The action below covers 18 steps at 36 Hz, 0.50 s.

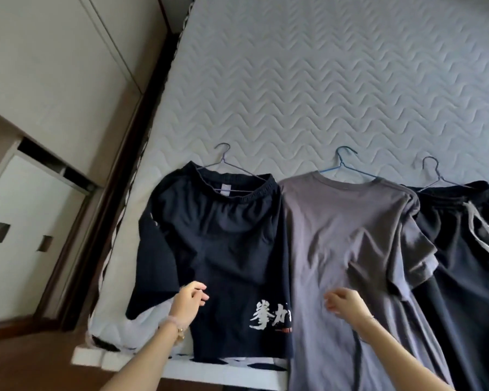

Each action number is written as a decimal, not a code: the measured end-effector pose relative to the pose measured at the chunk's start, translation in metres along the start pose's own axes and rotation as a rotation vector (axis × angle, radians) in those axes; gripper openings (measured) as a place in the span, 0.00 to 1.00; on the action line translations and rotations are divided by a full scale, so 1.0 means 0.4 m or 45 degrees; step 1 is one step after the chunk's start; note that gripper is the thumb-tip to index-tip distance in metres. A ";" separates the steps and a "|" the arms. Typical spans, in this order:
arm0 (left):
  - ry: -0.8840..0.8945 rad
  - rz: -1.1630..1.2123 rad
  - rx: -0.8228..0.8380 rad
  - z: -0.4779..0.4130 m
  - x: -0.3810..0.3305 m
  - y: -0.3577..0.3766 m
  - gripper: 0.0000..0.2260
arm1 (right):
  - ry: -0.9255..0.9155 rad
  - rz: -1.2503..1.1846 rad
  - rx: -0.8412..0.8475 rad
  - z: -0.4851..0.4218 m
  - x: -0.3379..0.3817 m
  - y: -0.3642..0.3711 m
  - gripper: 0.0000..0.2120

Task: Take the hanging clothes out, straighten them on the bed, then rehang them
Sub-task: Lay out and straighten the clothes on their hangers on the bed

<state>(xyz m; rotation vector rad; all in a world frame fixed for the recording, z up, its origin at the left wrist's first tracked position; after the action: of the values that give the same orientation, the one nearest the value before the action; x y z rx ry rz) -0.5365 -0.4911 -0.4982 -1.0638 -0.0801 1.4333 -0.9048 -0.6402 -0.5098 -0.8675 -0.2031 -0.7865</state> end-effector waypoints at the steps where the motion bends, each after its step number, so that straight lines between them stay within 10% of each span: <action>1: -0.043 0.019 -0.004 0.031 0.048 -0.007 0.11 | 0.024 -0.017 0.045 0.030 -0.018 0.030 0.13; 18: -0.364 0.052 -0.132 0.062 0.458 -0.228 0.08 | 0.165 -0.100 0.235 0.290 -0.014 0.455 0.10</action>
<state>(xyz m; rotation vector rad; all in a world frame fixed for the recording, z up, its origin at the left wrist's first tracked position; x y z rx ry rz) -0.4437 -0.3087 -0.5252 -0.9422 -0.3431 1.6254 -0.7660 -0.4791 -0.5479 -0.6351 -0.1929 -0.8796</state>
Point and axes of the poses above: each hand's wrist, its own z-axis away from the middle knuckle, its own y-axis out of the palm, x = y × z, the point moved 7 cm from there along -z, towards the middle knuckle, and after that the axes turned 13 degrees about -x, right-handed, at the moved point
